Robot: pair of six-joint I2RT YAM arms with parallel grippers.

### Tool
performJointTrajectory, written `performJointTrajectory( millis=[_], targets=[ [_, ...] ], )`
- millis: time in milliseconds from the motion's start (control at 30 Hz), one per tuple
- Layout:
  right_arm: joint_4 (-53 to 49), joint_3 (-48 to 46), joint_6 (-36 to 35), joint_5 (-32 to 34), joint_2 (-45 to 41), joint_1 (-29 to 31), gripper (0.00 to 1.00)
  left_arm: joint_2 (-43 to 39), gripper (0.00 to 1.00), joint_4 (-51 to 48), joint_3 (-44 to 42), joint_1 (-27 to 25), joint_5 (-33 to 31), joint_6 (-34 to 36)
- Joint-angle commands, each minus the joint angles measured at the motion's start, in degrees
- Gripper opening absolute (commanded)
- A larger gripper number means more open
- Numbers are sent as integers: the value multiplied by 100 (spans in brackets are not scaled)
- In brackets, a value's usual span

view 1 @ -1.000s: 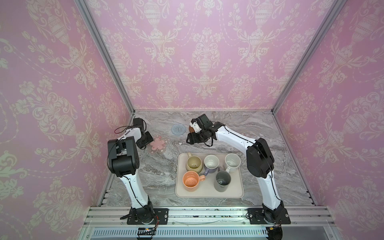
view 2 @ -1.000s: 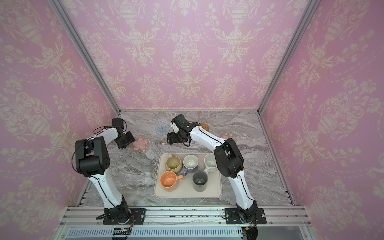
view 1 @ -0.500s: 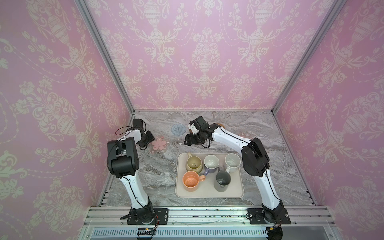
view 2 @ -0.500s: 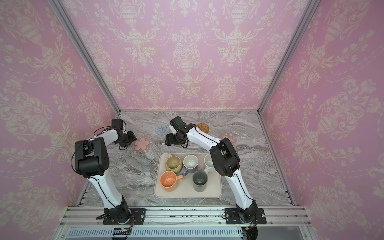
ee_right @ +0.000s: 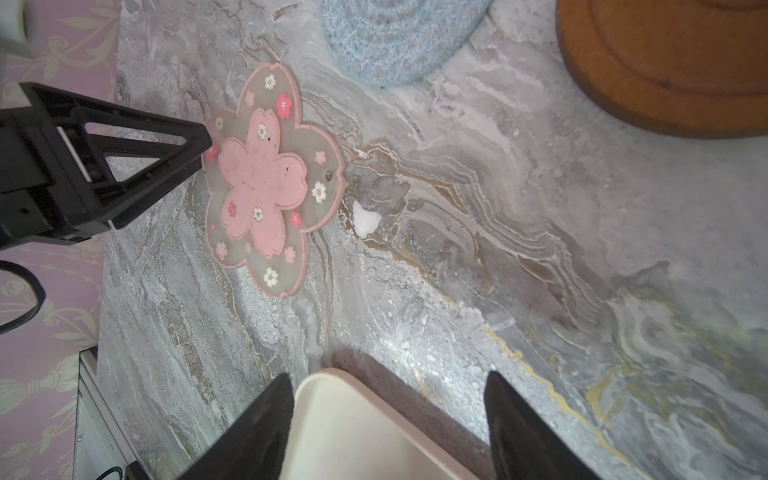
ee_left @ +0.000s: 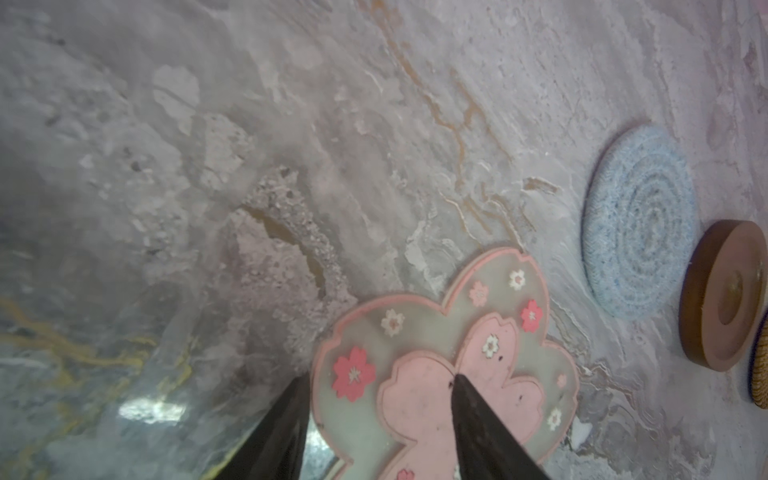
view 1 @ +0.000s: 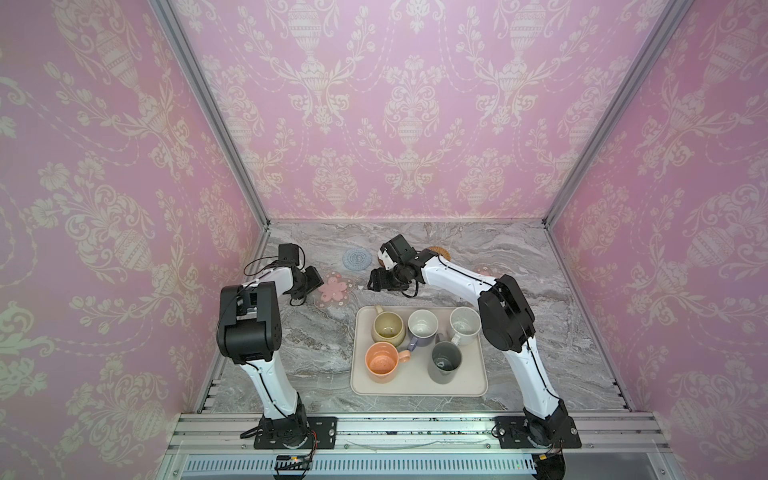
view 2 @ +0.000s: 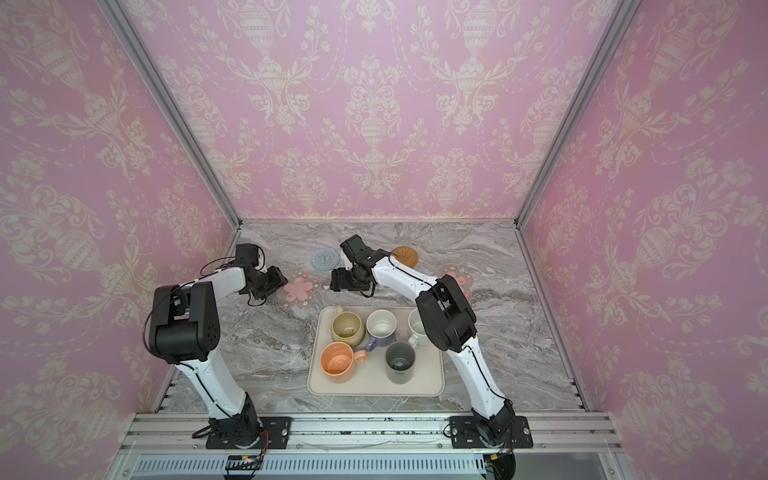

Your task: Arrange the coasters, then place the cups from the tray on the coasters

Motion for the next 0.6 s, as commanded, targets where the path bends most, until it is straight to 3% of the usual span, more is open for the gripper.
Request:
performJointTrajectory(
  millis=[0, 567],
  targets=[
    [92, -85, 170, -57, 103, 33, 74, 189, 57, -672, -359, -247, 133, -272],
    [332, -599, 316, -16, 129, 35, 74, 309, 57, -513, -463, -1129, 169, -862]
  ],
)
